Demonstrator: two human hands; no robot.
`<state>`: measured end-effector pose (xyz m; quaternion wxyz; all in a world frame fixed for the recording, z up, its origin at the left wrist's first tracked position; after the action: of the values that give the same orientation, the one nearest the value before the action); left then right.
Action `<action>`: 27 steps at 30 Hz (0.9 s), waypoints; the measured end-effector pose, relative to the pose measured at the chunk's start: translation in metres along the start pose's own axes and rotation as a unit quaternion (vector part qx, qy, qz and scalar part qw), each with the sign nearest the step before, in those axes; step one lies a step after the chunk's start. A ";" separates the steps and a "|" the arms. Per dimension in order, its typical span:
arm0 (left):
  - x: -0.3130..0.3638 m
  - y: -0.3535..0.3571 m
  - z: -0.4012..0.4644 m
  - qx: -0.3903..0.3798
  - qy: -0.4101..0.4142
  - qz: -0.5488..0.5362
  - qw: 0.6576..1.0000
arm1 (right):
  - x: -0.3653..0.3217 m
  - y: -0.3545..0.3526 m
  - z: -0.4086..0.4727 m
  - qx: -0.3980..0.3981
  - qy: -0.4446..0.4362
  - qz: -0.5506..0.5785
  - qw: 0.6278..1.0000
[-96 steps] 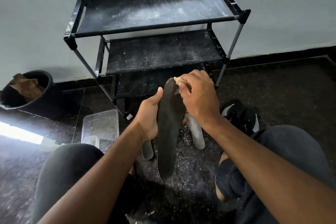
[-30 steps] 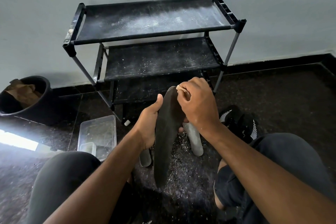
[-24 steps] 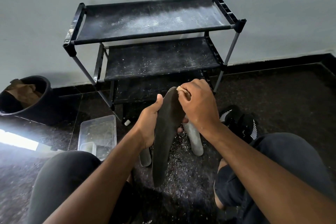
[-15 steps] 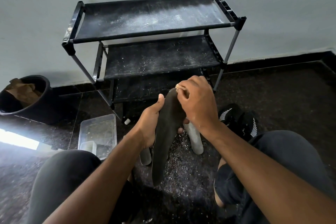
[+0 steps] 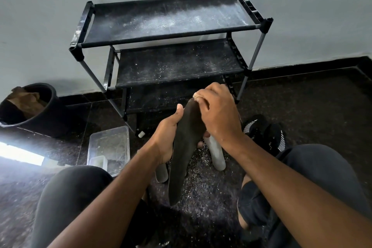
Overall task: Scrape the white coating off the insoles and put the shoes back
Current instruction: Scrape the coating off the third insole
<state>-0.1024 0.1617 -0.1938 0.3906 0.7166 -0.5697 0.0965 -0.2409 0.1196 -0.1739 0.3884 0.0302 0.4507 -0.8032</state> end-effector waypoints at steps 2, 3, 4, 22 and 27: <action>0.002 0.000 0.000 0.004 -0.006 -0.017 1.000 | -0.015 0.005 -0.007 -0.029 -0.050 0.010 0.998; 0.003 -0.001 0.000 0.007 -0.007 -0.025 1.000 | -0.021 0.008 -0.011 -0.042 -0.073 0.015 0.996; 0.004 -0.001 0.000 0.010 -0.006 -0.028 1.000 | -0.024 0.009 -0.013 -0.050 -0.088 0.014 0.995; 0.017 -0.013 0.002 0.065 0.065 0.008 0.996 | -0.024 0.009 -0.013 -0.087 -0.067 0.013 0.994; 0.018 -0.019 0.005 0.080 0.060 0.006 0.995 | -0.026 0.012 -0.016 -0.113 -0.101 0.053 0.987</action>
<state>-0.0813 0.1458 -0.1948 0.3648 0.7352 -0.5399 0.1867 -0.2200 0.1442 -0.1811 0.4748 -0.0715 0.4950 -0.7242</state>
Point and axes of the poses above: each hand's wrist, its own z-axis towards the middle knuckle, its own y-axis out of the palm, x = y × z, the point moved 1 cm from there along z, towards the middle knuckle, and after that the axes turned 12 degrees about -y, right-handed, at the moved point
